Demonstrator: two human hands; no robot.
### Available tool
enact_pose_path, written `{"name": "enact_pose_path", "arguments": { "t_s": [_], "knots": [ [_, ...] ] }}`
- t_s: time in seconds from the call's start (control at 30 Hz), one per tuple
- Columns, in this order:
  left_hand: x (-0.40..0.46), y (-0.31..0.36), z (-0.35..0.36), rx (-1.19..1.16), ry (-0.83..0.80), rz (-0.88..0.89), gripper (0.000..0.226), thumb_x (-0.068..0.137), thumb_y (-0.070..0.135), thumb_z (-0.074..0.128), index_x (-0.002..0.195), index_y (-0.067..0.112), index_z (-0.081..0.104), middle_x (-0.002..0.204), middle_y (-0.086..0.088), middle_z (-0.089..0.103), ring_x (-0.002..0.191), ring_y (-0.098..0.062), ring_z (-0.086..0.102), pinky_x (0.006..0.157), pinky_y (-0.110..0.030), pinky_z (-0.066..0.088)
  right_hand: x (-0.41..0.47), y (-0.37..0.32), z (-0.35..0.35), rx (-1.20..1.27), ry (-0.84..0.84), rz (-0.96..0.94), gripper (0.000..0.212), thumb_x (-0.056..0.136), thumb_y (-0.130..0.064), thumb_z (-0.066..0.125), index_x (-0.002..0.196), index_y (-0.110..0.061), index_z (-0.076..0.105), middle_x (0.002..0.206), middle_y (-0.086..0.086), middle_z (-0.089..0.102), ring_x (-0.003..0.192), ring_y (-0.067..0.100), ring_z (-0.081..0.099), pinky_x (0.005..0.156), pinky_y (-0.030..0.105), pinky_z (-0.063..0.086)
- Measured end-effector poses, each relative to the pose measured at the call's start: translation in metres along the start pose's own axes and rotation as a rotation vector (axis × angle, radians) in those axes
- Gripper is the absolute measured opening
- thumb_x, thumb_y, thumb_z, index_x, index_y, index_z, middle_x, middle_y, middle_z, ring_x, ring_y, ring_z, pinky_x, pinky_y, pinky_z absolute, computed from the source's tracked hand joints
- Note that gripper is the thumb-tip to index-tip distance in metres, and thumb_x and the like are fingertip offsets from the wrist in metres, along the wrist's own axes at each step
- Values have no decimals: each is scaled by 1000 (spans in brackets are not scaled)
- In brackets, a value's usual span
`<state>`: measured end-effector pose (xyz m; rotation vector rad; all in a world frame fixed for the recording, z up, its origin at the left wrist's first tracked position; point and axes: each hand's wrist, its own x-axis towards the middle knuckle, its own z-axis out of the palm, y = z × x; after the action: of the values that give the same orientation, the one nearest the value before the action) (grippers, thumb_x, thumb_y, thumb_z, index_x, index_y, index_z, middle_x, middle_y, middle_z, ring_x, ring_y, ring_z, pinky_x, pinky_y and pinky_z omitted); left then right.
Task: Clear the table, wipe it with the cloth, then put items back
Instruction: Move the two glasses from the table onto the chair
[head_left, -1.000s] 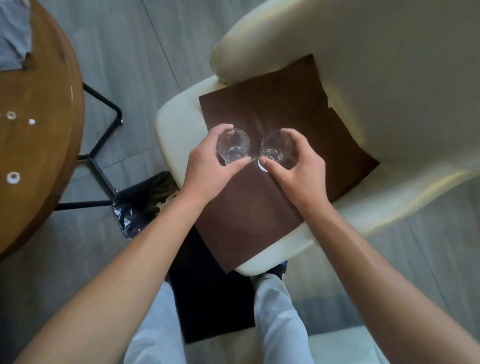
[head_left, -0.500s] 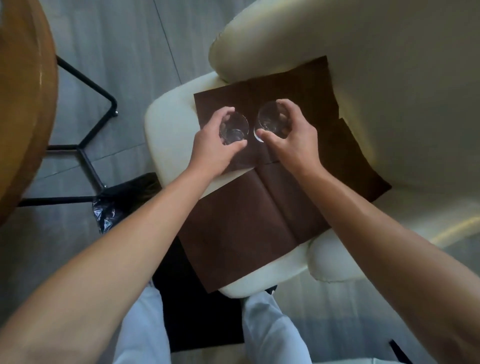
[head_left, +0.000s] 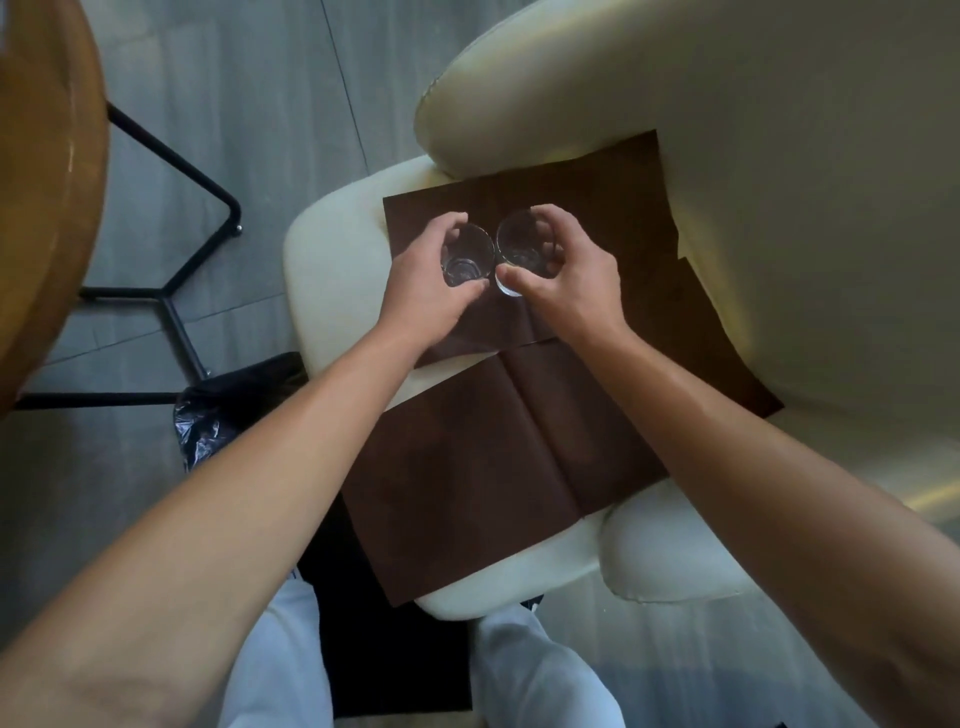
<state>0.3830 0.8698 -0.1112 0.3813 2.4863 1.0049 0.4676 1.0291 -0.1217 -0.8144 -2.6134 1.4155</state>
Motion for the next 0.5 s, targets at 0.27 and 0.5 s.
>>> {"name": "enact_pose_path", "arguments": {
  "t_s": [0.27,0.5],
  "knots": [
    [-5,-19,7,5,45,-74,74,82,21,84,148,28,50,144,4,59,129,-17,58,110,-33,47,2,17,9,-95,-86,36,77,78,-45,85,146,-31,51,134,-6,68,123,16,64,104,39,53],
    [-3,-28,0,51,1,-52,73,80,28,86,144,28,51,135,4,63,117,-18,63,105,-34,51,0,22,11,-43,-97,32,77,80,-40,84,148,-29,50,136,-6,66,126,14,62,107,35,50]
  ]
}}
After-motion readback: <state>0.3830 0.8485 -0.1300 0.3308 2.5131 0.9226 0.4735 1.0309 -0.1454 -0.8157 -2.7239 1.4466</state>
